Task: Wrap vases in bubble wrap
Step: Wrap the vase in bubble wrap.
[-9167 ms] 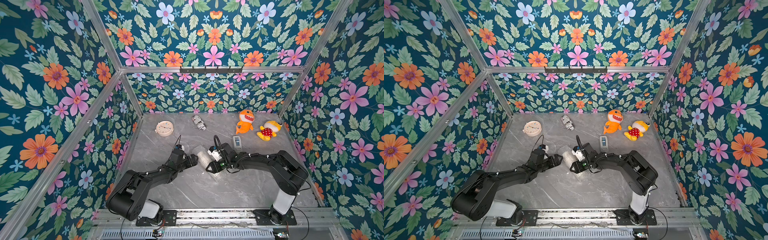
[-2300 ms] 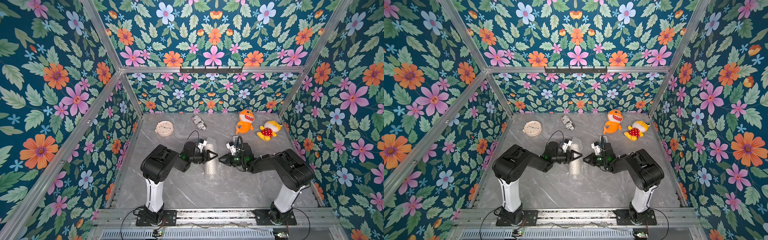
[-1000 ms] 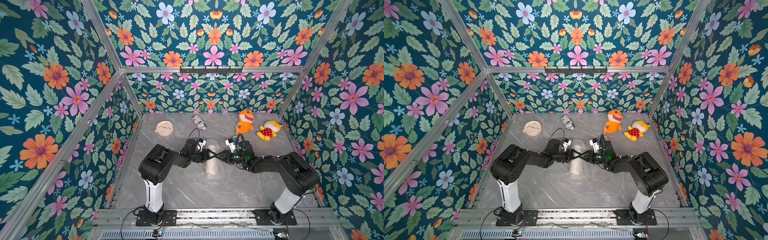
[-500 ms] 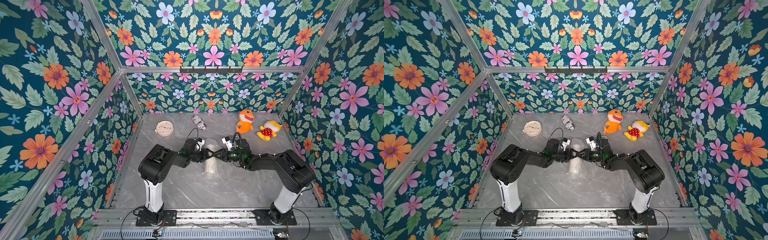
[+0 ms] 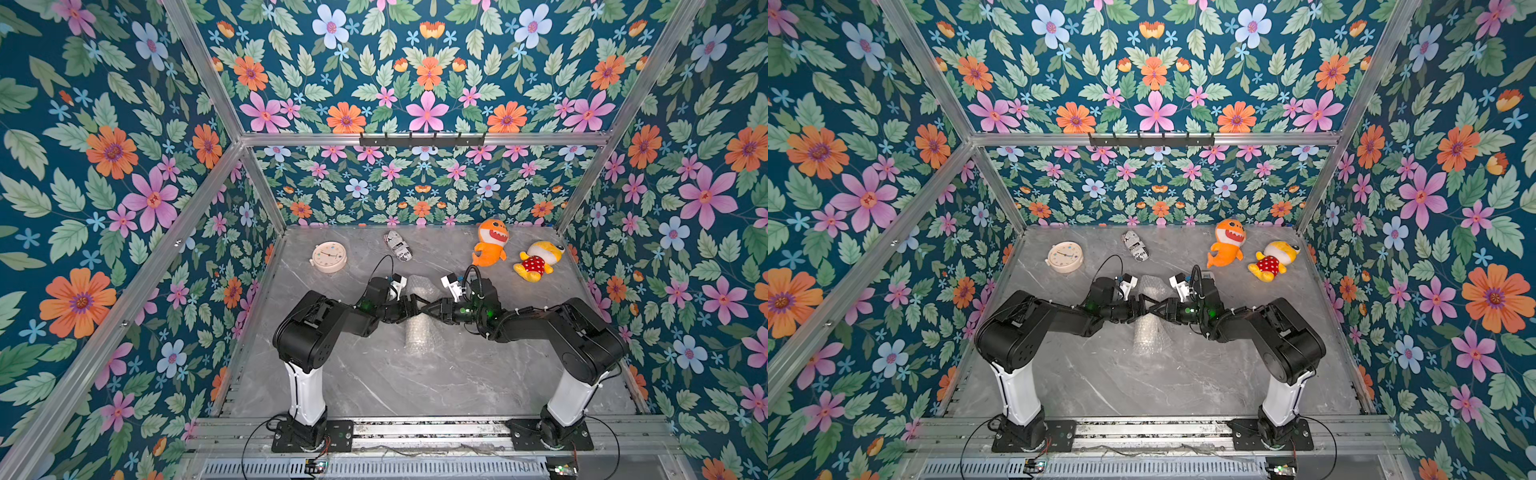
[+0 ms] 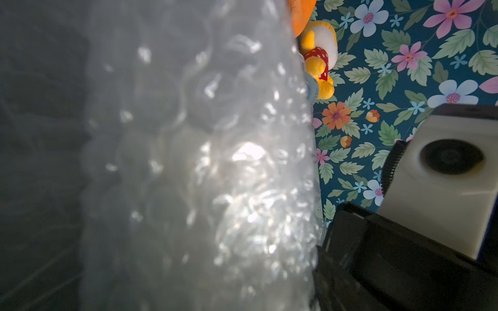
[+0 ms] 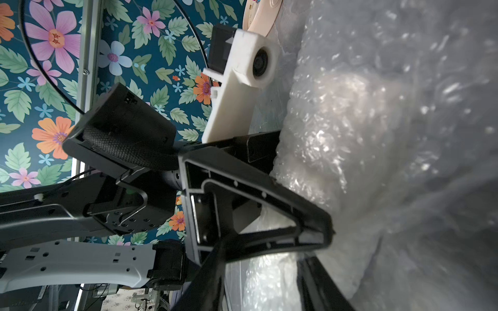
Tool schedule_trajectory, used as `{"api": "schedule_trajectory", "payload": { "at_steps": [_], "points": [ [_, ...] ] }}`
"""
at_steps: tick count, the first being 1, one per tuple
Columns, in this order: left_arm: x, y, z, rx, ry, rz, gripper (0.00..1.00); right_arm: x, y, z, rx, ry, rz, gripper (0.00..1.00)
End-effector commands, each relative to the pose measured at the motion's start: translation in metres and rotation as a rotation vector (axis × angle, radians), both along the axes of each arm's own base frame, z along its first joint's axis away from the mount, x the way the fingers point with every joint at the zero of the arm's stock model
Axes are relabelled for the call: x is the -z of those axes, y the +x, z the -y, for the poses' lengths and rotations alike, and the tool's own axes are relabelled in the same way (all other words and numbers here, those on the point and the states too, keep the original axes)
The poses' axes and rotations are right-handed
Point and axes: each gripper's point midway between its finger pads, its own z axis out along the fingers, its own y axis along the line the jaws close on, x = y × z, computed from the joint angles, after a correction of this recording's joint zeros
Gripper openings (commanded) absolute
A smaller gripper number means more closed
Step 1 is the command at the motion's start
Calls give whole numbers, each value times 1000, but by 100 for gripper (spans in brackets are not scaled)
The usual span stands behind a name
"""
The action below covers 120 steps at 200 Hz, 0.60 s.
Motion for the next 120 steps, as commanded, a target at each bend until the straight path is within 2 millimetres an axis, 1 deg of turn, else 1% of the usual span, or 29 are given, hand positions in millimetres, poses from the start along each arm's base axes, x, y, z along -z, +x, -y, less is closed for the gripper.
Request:
{"api": "schedule_trajectory", "payload": {
  "at_steps": [1, 27, 64, 81, 92, 120],
  "points": [
    [-5, -11, 9, 58, -48, -19, 87, 14, -3, -2, 6, -30, -42, 43],
    [-10, -10, 8, 49, -64, -11, 86, 16, -5, -3, 3, -28, -46, 43],
    [-13, -8, 9, 48, -70, -4, 88, 12, -3, -7, -8, -28, -36, 45],
    [-10, -9, 9, 51, -55, -7, 90, 12, -3, -9, -11, -36, -32, 46],
    [-7, -11, 8, 54, -41, -7, 92, 14, -3, -9, -13, -40, -36, 46],
    [7, -14, 7, 68, 16, -21, 93, 18, -3, -10, -14, -47, -44, 46]
  ]
}}
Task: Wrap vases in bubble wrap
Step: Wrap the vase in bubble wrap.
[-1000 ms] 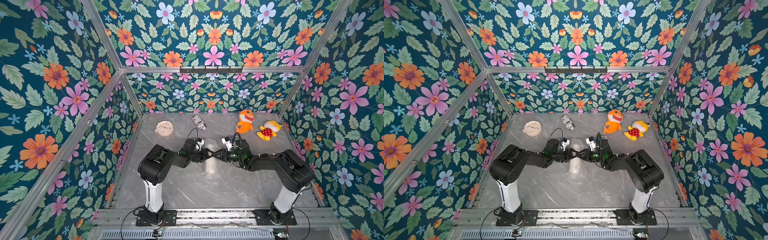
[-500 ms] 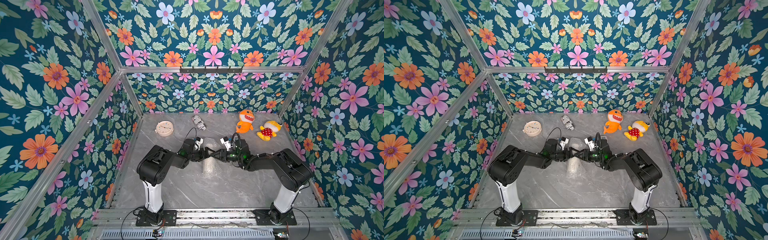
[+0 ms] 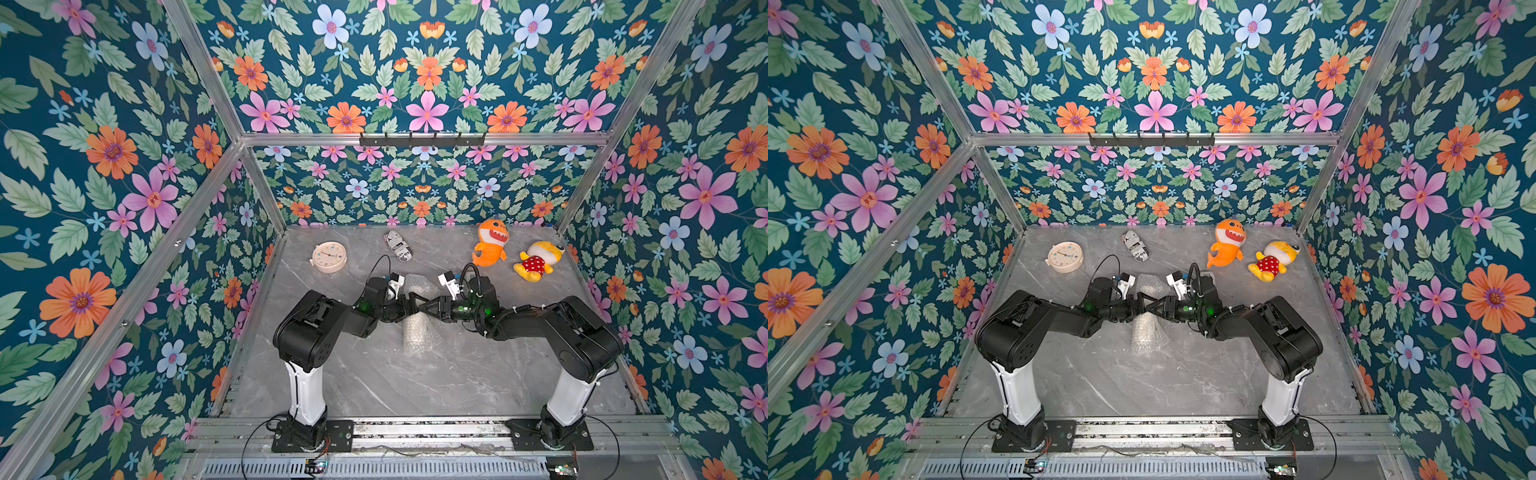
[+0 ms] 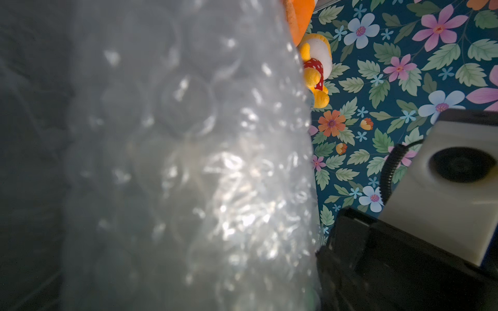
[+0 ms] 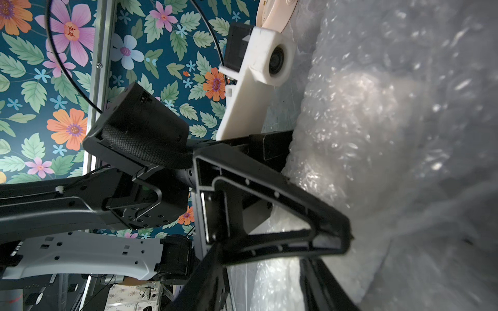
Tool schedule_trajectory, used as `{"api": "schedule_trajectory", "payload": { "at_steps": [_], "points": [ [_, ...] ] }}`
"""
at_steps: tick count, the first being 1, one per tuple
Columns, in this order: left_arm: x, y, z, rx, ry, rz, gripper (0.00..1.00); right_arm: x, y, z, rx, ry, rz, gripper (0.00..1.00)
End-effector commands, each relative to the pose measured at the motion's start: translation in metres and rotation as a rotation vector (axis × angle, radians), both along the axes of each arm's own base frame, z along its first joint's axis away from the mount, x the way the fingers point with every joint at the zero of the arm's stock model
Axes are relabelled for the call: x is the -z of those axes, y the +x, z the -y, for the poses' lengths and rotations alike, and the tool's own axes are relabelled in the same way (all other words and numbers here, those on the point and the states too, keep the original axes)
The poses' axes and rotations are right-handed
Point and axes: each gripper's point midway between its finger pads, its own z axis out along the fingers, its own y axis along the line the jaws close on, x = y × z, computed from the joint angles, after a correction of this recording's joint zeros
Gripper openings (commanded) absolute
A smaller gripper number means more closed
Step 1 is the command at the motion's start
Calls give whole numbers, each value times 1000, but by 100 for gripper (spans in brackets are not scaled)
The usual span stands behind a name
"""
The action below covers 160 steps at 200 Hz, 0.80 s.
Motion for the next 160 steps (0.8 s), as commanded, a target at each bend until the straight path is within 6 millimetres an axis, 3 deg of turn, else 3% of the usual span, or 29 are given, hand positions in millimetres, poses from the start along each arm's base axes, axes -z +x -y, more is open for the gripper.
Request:
{"api": "schedule_trajectory", "payload": {
  "at_steps": [1, 33, 82, 111, 144, 160],
  "points": [
    [10, -18, 8, 82, 30, -35, 93, 25, -3, 0, 25, -76, -61, 47],
    [26, -18, 5, 81, 87, -59, 78, 28, -4, -2, 18, -92, -65, 47],
    [31, -19, 3, 76, 110, -64, 36, 28, -6, -3, 11, -105, -70, 47],
    [34, -19, 2, 80, 118, -68, 31, 17, -6, -1, 16, -111, -52, 49],
    [36, -20, 2, 82, 123, -72, 29, 0, -2, 14, 46, -151, -21, 65],
    [37, -20, 2, 83, 123, -73, 28, 2, 2, 29, 81, -173, -28, 71]
  ]
}}
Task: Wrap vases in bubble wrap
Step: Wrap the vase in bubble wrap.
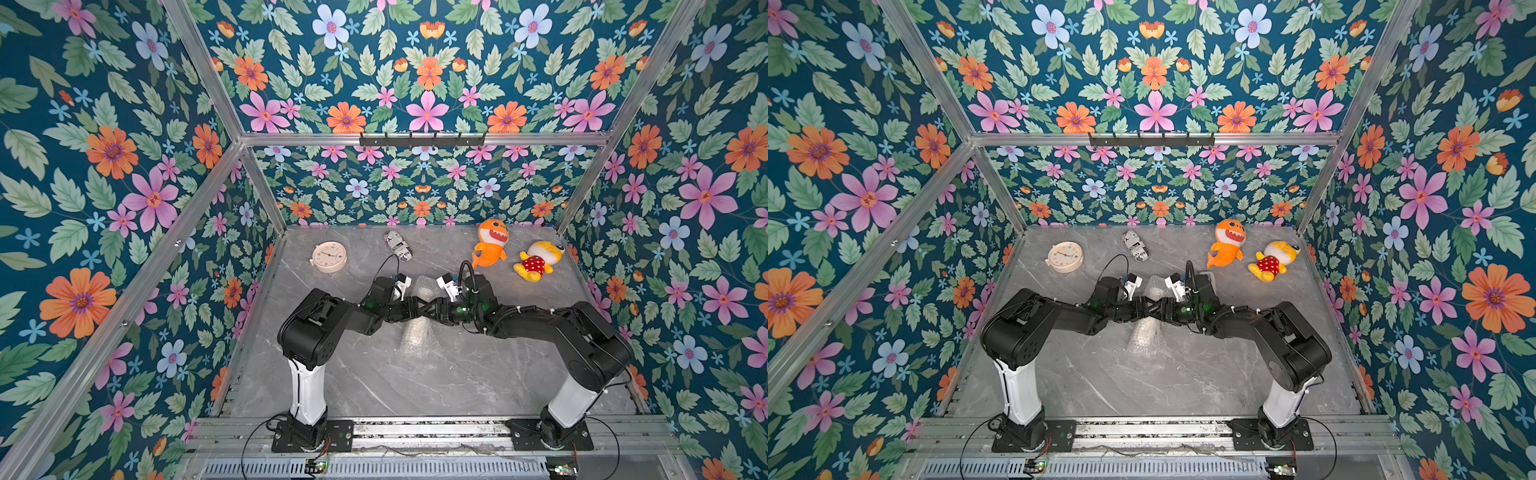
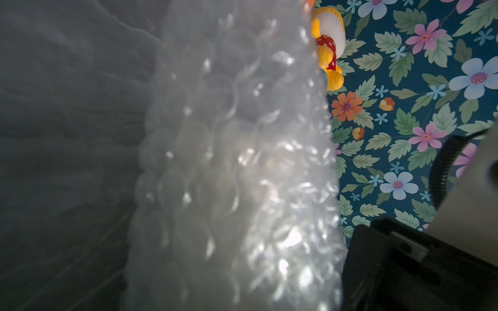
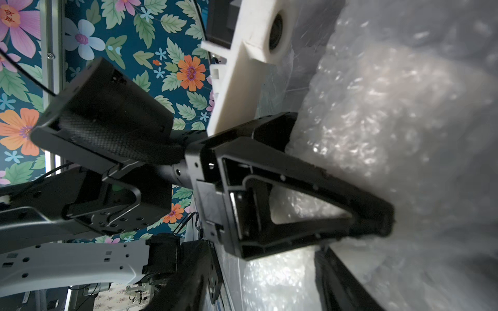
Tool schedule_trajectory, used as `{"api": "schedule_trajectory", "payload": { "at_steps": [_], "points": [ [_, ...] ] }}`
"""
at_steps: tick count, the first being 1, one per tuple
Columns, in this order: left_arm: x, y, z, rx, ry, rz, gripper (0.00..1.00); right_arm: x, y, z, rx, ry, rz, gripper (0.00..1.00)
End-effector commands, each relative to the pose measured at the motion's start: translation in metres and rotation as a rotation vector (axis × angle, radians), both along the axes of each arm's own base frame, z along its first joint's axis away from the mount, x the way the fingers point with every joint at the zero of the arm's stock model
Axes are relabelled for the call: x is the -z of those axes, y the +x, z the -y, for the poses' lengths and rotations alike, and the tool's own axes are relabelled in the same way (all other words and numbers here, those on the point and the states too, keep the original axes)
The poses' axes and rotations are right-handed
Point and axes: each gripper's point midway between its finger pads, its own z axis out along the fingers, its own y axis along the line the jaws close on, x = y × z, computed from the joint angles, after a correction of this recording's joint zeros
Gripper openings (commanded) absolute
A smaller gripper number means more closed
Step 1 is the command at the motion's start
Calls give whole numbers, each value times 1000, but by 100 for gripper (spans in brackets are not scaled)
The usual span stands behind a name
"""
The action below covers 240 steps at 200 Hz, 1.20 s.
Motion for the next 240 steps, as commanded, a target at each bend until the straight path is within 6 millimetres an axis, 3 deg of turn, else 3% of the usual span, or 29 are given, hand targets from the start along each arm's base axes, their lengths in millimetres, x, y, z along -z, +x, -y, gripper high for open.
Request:
{"api": "schedule_trajectory", "payload": {
  "at_steps": [1, 8, 16, 46, 58, 95, 101, 121, 161, 212, 240],
  "points": [
    [22, -18, -5, 28, 50, -104, 28, 5, 9, 20, 55, -58, 14, 71],
    [22, -18, -5, 28, 49, -105, 29, -6, 11, 26, 68, -49, 39, 72],
    [22, -18, -5, 29, 47, -104, 28, -4, 12, 33, 84, -54, 33, 74],
    [21, -18, -4, 29, 40, -106, 28, 10, 19, 65, 193, -85, -16, 75],
    [21, -18, -4, 28, 39, -105, 28, 18, 15, 67, 199, -96, -39, 75],
    [20, -17, -3, 27, 28, -107, 28, 27, 9, 53, 187, -31, -78, 75],
    [19, -17, -2, 26, 26, -107, 28, 37, 8, 49, 178, -30, -103, 76],
    [18, -17, -2, 28, 23, -106, 28, 27, 12, 33, 151, 10, -86, 76],
    [14, -17, -3, 26, 18, -99, 29, 12, 18, 20, 133, 61, -62, 76],
    [14, -18, -2, 24, 7, -104, 29, 13, 11, 5, 95, 88, -64, 76],
    [12, -19, -2, 27, 2, -103, 29, 11, 17, 8, 123, 77, -54, 76]
  ]
}}
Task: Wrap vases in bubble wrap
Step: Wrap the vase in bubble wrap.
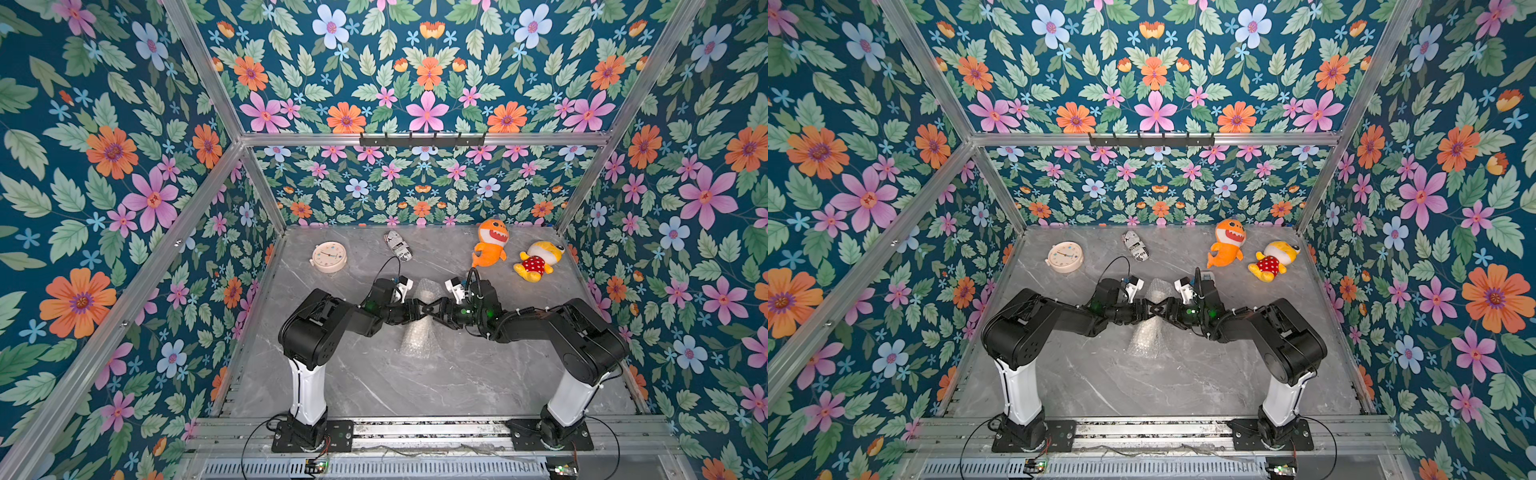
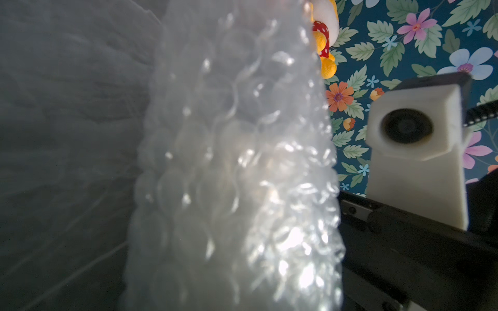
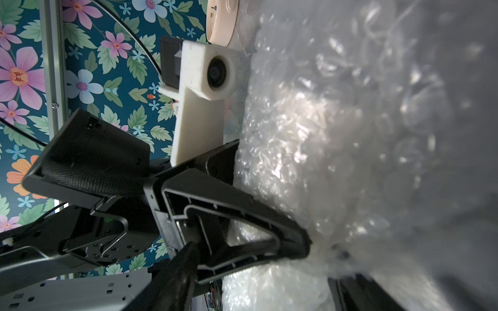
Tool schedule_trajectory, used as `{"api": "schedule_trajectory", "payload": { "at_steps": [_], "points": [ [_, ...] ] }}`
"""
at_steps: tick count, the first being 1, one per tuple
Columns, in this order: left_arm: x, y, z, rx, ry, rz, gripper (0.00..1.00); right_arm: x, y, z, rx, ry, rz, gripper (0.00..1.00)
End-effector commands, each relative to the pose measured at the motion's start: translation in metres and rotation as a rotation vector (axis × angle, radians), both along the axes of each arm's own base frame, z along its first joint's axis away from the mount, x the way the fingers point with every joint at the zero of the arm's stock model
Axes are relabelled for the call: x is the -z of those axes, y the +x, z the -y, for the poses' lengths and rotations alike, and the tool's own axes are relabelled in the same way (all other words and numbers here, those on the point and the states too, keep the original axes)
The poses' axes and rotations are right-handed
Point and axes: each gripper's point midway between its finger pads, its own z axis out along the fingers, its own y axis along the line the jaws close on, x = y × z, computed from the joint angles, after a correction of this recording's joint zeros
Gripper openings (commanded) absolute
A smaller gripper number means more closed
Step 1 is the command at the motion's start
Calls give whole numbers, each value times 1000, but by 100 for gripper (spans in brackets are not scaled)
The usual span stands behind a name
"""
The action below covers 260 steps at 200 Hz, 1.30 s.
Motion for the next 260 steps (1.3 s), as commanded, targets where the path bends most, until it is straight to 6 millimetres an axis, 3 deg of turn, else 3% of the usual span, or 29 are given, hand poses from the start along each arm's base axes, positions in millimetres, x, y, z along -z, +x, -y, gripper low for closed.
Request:
{"api": "schedule_trajectory", "payload": {
  "at_steps": [1, 37, 105, 119, 139, 163, 240, 260],
  "points": [
    [13, -11, -4, 2, 32, -77, 28, -15, 8, -1, 13, 29, 48, 76],
    [14, -12, -5, 6, 32, -79, 28, -15, 20, 14, 39, 8, 45, 77],
    [9, -13, 2, 23, 16, -75, 29, -24, 22, -5, -7, 34, 60, 77],
    [6, -14, 4, 33, 9, -69, 36, -24, 22, -7, -7, 39, 60, 77],
    [-3, -14, 6, 38, -14, -54, 55, -22, 20, -9, -10, 36, 58, 77],
    [-18, -15, 10, 54, -59, -36, 70, -22, 20, -9, -6, 37, 58, 77],
    [-27, -19, 11, 71, -105, -38, 96, -24, 21, -8, -6, 32, 63, 77],
    [-30, -18, 12, 74, -119, -34, 98, -21, 21, -9, -10, 31, 54, 77]
  ]
}}
